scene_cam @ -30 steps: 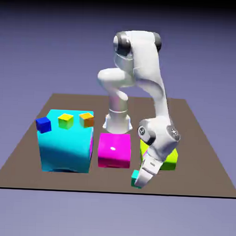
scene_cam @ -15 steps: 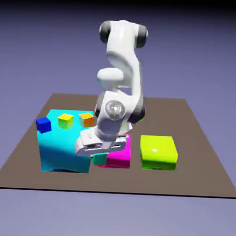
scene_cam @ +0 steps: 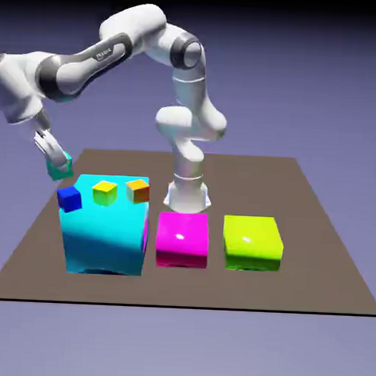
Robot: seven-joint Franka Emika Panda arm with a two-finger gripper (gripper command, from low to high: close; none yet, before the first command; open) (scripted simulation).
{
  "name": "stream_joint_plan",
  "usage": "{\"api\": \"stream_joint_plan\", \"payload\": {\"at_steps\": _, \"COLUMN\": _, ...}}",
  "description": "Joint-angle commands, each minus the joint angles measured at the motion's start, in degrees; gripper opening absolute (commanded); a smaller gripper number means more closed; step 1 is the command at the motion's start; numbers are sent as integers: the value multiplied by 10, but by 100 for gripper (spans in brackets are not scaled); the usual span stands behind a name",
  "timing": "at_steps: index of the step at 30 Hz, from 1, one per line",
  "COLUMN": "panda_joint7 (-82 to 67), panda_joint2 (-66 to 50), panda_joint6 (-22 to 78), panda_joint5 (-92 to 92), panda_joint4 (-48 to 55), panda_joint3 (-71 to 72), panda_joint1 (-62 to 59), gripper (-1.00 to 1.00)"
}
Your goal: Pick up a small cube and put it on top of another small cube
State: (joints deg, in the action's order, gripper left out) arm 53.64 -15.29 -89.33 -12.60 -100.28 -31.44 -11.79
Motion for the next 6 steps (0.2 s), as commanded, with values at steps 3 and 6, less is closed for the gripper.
{"api": "stream_joint_plan", "payload": {"at_steps": 3, "panda_joint7": 0, "panda_joint2": 5, "panda_joint6": -32, "panda_joint5": 2, "panda_joint4": -36, "panda_joint3": 2, "panda_joint1": 5, "gripper": 100}}
{"api": "stream_joint_plan", "payload": {"at_steps": 6, "panda_joint7": 0, "panda_joint2": -1, "panda_joint6": 4, "panda_joint5": 1, "panda_joint4": 5, "panda_joint3": 0, "panda_joint1": -1, "gripper": 100}}
